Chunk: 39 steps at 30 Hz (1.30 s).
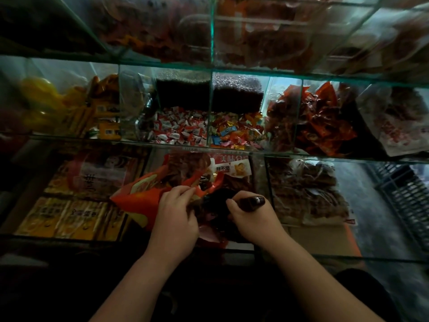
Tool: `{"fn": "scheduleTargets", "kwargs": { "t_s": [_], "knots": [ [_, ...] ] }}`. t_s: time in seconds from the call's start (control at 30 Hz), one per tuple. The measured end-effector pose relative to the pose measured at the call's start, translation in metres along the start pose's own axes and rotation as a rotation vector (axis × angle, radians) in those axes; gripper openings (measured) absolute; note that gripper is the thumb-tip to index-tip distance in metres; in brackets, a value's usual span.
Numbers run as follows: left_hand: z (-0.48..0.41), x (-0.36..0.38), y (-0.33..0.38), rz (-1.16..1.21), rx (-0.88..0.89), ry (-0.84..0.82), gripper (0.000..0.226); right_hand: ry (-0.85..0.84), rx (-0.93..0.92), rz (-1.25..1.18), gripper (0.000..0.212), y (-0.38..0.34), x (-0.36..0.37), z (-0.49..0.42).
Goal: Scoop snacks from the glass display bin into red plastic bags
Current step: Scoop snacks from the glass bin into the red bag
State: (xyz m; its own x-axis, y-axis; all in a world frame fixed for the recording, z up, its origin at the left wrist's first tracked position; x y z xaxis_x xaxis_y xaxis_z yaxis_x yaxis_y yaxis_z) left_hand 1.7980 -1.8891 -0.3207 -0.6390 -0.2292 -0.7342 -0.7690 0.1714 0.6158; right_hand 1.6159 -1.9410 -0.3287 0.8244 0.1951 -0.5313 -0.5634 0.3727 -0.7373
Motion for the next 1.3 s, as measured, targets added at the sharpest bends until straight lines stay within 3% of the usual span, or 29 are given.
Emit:
{"fn": "scheduleTargets", "kwargs": {
  "t_s": [0.17,0.3,0.57,0.9,1.07,1.3],
  "knots": [
    [0.007,0.002,0.002,0.109,-0.041,-0.014,0.056,0.077,0.034,-0.052,0.021,0.004,0.007,-0.002],
    [0.008,-0.001,0.001,0.173,-0.053,-0.003,0.058,-0.026,0.184,-0.456,0.024,0.005,0.013,0.002],
    [0.009,-0.006,0.002,0.254,-0.111,-0.052,0.076,-0.036,0.301,-0.873,0.018,0.011,-0.001,0.021],
    [0.003,-0.002,0.008,0.303,-0.172,-0.12,0.084,0.041,0.291,-0.965,0.028,0.026,-0.058,0.029],
    [-0.003,-0.003,0.012,0.165,-0.143,-0.09,0.086,0.002,0.299,-0.991,0.028,0.036,-0.058,0.028],
    [0.005,-0.001,0.01,0.282,-0.218,-0.053,0.079,0.034,0.226,-0.92,0.029,0.033,-0.046,0.03]
  ]
}}
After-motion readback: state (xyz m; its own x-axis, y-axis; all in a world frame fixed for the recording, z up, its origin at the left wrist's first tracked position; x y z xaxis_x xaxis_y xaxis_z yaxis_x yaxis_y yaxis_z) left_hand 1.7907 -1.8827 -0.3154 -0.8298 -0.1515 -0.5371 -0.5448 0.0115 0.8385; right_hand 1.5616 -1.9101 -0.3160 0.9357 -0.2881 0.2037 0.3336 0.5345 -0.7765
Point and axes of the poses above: each hand's wrist, its own z-axis away from the middle knuckle, its own x-axis out of the palm, y = z × x, the point moved 2 cm from there along -z, towards the middle knuckle, and after that the axes turned 12 degrees about x, right-handed, at the moved point
